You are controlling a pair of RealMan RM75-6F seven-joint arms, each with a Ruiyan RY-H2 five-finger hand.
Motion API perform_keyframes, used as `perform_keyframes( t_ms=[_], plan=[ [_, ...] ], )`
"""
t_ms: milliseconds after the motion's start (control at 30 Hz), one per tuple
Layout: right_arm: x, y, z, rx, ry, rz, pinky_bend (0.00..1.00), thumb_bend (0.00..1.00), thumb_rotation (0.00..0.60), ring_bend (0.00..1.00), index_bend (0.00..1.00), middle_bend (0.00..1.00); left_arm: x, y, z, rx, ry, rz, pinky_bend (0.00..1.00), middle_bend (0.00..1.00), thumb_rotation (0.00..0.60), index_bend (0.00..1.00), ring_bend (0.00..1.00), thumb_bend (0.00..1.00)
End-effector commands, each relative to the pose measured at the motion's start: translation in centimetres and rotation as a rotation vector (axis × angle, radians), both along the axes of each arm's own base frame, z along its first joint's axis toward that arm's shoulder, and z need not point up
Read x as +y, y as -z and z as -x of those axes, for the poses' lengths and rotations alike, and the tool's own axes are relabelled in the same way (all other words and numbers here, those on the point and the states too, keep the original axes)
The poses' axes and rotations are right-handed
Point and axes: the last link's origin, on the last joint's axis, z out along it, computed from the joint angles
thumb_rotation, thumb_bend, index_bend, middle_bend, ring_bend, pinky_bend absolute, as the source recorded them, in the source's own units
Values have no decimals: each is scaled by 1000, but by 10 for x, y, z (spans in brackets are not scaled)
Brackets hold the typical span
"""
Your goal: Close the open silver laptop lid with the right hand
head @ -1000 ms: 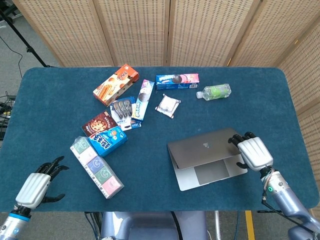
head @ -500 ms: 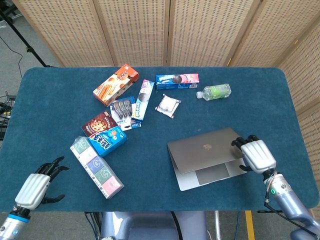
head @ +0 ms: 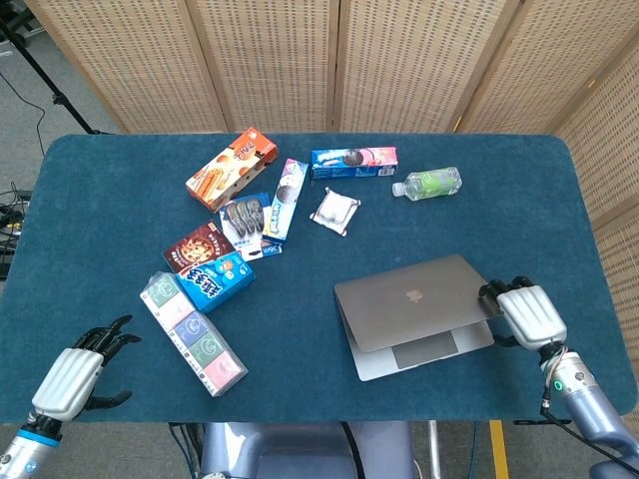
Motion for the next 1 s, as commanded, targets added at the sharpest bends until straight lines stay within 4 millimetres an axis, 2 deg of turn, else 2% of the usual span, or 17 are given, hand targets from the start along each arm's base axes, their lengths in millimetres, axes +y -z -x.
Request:
perform_keyframes(
  t_ms=[33, 1000],
  plan=[
    [3, 4, 7, 1, 22, -14, 256, 17, 600, 455, 292, 295, 0, 0, 0, 0, 0, 1, 185, 131, 600, 280, 214, 10],
    [13, 24, 28, 4, 85, -73, 256, 17, 600, 449, 287, 290, -3, 0, -2, 4, 8, 24, 185, 131, 600, 281, 214, 10]
  ],
)
